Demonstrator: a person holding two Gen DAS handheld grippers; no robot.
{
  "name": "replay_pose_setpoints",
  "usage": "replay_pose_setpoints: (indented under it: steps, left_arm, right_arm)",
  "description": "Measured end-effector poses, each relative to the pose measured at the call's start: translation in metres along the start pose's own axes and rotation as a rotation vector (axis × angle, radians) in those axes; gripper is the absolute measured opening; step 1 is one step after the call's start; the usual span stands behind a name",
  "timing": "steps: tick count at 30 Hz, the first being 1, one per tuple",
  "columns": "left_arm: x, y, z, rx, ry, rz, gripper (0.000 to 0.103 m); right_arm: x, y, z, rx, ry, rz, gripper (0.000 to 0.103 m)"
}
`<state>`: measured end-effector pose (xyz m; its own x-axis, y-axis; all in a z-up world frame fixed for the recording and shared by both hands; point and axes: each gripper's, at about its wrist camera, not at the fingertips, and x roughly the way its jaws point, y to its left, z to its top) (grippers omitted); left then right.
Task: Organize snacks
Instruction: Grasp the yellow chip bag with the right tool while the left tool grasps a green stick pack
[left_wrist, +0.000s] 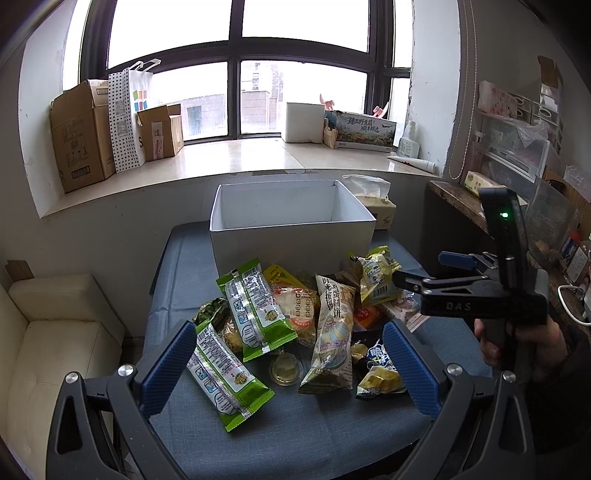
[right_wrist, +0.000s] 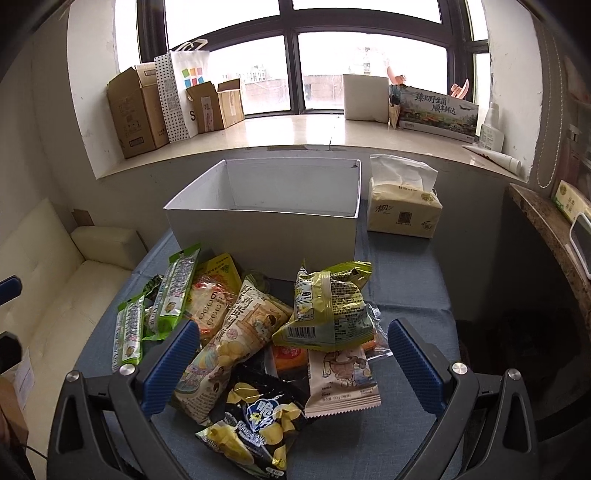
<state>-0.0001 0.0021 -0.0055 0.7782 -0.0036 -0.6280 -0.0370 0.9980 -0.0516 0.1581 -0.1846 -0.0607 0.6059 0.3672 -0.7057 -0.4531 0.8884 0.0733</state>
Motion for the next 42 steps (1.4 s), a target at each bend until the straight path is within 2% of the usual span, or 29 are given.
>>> replay_pose_setpoints:
  steps: [2, 7, 12, 13, 14, 23, 28, 35, 39, 42]
  left_arm:
    - [0.0, 0.002, -0.002, -0.005, 0.001, 0.004, 0.103]
    - [0.005, 0.01, -0.006, -0.024, 0.018, 0.006, 0.103]
    - [0.011, 0.018, -0.01, -0.051, 0.034, 0.01, 0.103]
    - [0.012, 0.02, -0.011, -0.055, 0.036, 0.01, 0.103]
    - [0.013, 0.022, -0.012, -0.059, 0.039, 0.013, 0.103]
    - [0.048, 0.047, -0.015, -0.143, 0.095, 0.011, 0.103]
    - [0.1, 0.061, -0.01, -0.233, 0.177, -0.029, 0.103]
    - [0.189, 0.073, 0.001, -0.312, 0.294, -0.039, 0.103]
    - [0.226, 0.079, 0.0, -0.349, 0.353, -0.017, 0.103]
    - [0.245, 0.076, -0.003, -0.334, 0.374, -0.007, 0.101]
  right_arm:
    - [0.026, -0.009, 0.005, 0.007, 0.037, -0.025, 0.103]
    - [0.079, -0.031, 0.01, 0.075, 0.116, -0.016, 0.103]
    - [0.106, -0.038, 0.006, 0.132, 0.169, 0.012, 0.101]
    - [0.108, -0.038, 0.005, 0.131, 0.168, 0.016, 0.08]
    - [0.109, -0.038, 0.003, 0.125, 0.17, 0.01, 0.073]
    - [0.081, -0.04, 0.005, 0.129, 0.108, 0.034, 0.072]
    - [0.041, -0.043, 0.012, 0.147, 0.024, 0.078, 0.072]
    - [-0.011, -0.046, 0.005, 0.179, -0.081, 0.142, 0.072]
    - [-0.024, -0.053, -0.006, 0.22, -0.097, 0.163, 0.072]
    - [-0.026, -0.058, -0.011, 0.246, -0.089, 0.182, 0.072]
